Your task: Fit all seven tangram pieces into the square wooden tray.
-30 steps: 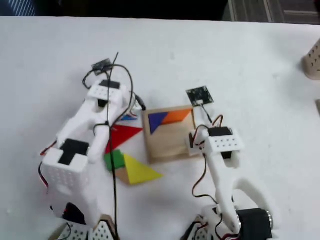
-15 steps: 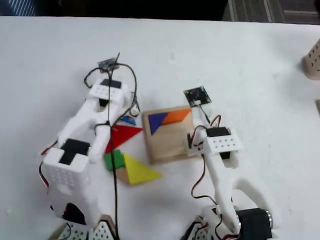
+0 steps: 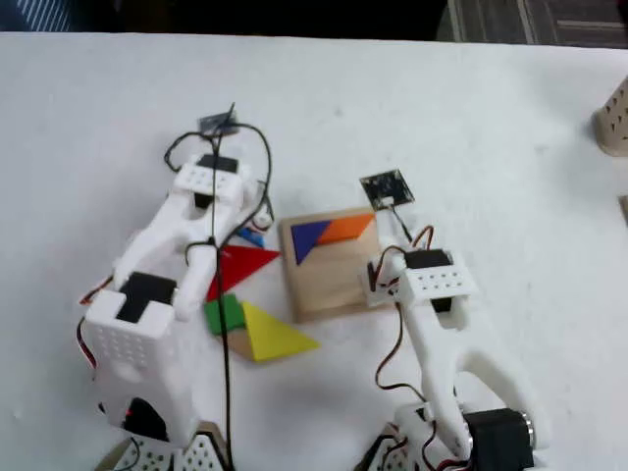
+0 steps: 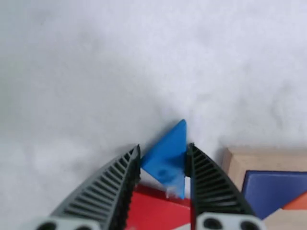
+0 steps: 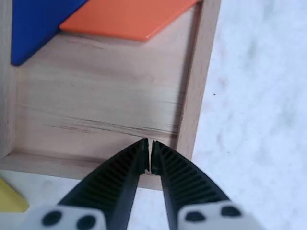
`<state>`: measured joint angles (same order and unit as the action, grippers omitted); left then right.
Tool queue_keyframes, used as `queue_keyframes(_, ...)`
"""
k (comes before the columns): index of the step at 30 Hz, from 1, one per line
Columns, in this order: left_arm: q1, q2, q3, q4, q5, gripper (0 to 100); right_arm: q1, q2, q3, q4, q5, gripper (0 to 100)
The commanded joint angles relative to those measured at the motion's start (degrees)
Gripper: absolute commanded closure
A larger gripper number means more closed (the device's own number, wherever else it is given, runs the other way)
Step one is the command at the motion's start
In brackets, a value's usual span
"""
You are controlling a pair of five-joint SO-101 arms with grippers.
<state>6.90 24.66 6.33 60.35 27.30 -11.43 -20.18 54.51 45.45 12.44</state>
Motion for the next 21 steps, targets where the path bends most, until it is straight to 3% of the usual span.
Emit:
queue_keyframes(1,0.3,-0.5,-2.7,0.8,-3.9,85,-0.2,-2.2,-0.4,-1.1,0.5,98.1)
queue_keyframes(5,-0.7,-4.3,-2.1,2.3,-8.1,85,-0.1,-2.2,-0.4,-1.1,0.5,98.1)
queue_keyframes(12,-1.5,-9.1,3.6,-1.2,-8.7,85,-0.1,-2.2,-0.5,-1.1,0.5,98.1)
queue_keyframes(21,-2.3,-12.4,4.1,0.4,-11.6,85,-0.1,-2.2,-0.5,-1.1,0.5,98.1)
